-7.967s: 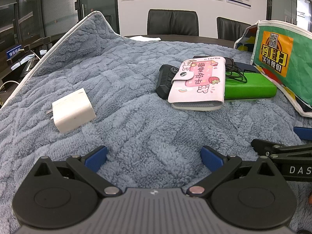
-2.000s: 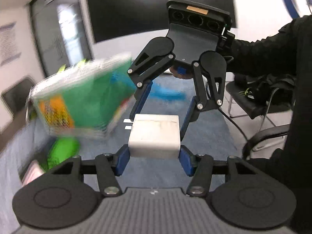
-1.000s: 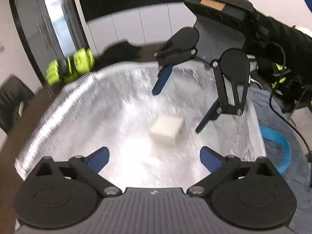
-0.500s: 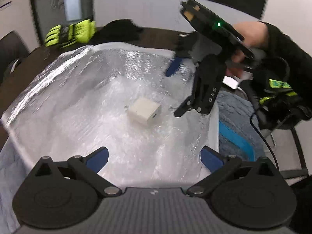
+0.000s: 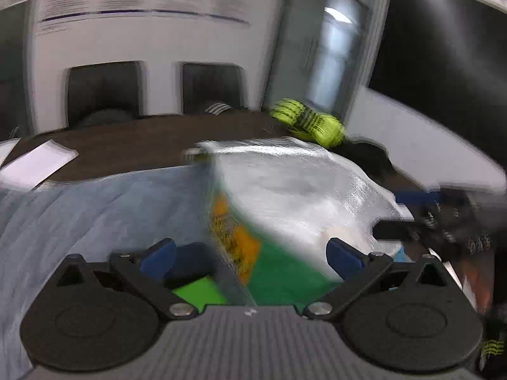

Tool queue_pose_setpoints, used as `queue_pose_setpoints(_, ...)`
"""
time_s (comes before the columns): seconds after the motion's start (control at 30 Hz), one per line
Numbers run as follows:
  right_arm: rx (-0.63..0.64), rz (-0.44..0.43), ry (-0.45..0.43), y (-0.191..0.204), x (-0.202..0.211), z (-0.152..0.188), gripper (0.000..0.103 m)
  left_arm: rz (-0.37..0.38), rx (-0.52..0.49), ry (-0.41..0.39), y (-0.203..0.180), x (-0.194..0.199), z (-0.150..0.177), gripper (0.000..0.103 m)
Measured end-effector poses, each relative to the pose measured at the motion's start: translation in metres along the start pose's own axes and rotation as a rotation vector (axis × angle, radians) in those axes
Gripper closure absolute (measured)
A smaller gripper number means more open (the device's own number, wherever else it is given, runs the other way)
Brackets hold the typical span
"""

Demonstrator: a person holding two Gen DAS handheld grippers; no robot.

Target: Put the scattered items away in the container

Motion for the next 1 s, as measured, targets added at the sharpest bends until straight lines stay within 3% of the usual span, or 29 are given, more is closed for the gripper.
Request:
queue_pose_setpoints(0.07,0.035,-0.067,-0.04,0.032,0.002,0.024,0.0,0.028,0.013,-0.071,0.02,0.029,0.023,0.0)
queue_pose_setpoints(0.17,0.049,-0.202,0.014,0.079,-0.01,0.067,0.0,-0.204,0.087,-0.109,0.062,0.063,0.072,0.0)
queue_pose_setpoints(0.23,0.06,-0.247,0.024,0.106,-0.023,0.093,0.0,-0.296,0.129,-0.141,0.08,0.072,0.101,0.0)
queue_pose_setpoints(0.37,0.048,-0.144,0.076,0.129,-0.073,0.13,0.0,-0.452,0.18,-0.085,0.104,0.06,0.16,0.0)
queue_pose_setpoints(0.43,0.011,-0.063,0.11,0.132,-0.098,0.144,0.0,-0.469,0.223,-0.055,0.111,0.051,0.174,0.0)
queue_pose_setpoints(0.5,-0.012,-0.034,0.117,0.128,-0.116,0.153,0.0,-0.424,0.273,-0.023,0.109,0.04,0.188,0.0)
queue_pose_setpoints(0.57,-0.015,-0.008,0.128,0.129,-0.125,0.165,0.0,-0.445,0.284,-0.006,0.11,0.03,0.192,0.0)
queue_pose_setpoints(0.77,0.008,0.036,0.149,0.12,-0.14,0.179,0.0,-0.519,0.166,0.023,0.105,0.005,0.217,0.0)
queue_pose_setpoints(1.0,0.024,0.046,0.159,0.122,-0.142,0.179,0.0,-0.554,0.148,0.058,0.109,-0.001,0.229,0.0)
Point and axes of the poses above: each gripper's, at about its wrist camera, not at the fingertips, and x roughly against the way its jaws point, y to its left, z to its underside, the point moved 6 cm from there along -x, roughly the way its jaws point
